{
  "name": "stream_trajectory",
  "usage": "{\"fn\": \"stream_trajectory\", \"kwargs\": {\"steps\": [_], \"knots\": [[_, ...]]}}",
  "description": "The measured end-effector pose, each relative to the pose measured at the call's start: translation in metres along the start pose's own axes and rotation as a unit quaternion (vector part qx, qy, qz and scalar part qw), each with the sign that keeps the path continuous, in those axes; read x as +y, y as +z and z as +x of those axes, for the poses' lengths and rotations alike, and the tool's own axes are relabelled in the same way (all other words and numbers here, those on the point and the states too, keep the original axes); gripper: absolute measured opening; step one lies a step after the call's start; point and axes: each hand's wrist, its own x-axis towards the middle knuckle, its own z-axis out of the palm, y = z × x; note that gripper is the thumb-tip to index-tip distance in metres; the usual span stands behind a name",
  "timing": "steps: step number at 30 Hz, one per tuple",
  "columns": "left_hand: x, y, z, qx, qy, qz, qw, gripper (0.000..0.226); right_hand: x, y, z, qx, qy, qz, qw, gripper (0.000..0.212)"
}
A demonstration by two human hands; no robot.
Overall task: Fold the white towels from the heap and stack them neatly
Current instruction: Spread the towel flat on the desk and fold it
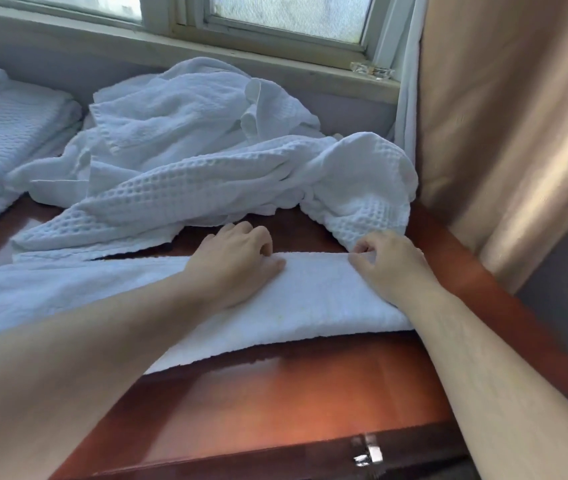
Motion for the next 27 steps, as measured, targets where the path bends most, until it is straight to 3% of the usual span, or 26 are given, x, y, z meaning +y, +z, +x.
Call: {"fn": "stream_trajectory", "kwargs": {"steps": [3, 5, 7, 11, 14, 18, 22, 27], "knots": [[-0.004, 0.002, -0.003, 0.036, -0.010, -0.016, 0.999, 0.023, 0.001, 0.003, -0.008, 0.043, 0.024, -0.002, 0.999, 0.026], [0.000, 0.001, -0.007, 0.100, 0.049, 0.009, 0.994, 0.017, -0.004, 0.000, -0.011, 0.062, 0.038, -0.056, 0.996, 0.039], [0.009, -0.002, -0.014, 0.112, 0.109, 0.019, 0.988, 0.019, -0.009, -0.005, -0.016, 0.075, 0.065, -0.095, 0.991, 0.045], [0.029, 0.008, -0.032, -0.029, 0.139, 0.018, 0.990, 0.050, -0.003, -0.016, -0.042, 0.064, 0.233, -0.079, 0.967, 0.058], [0.032, 0.012, -0.039, -0.089, 0.145, 0.028, 0.985, 0.048, -0.004, -0.023, -0.057, 0.021, 0.326, 0.010, 0.945, 0.070], [0.028, 0.007, -0.046, -0.132, 0.144, 0.052, 0.979, 0.057, -0.017, -0.038, -0.058, -0.057, 0.351, 0.074, 0.932, 0.053], [0.021, 0.004, -0.059, -0.131, 0.161, 0.043, 0.977, 0.058, -0.019, -0.051, -0.069, -0.118, 0.373, 0.206, 0.897, 0.039], [0.028, -0.007, -0.060, -0.085, 0.139, -0.040, 0.986, 0.039, -0.037, -0.071, -0.088, -0.053, 0.279, 0.389, 0.877, 0.022]]}}
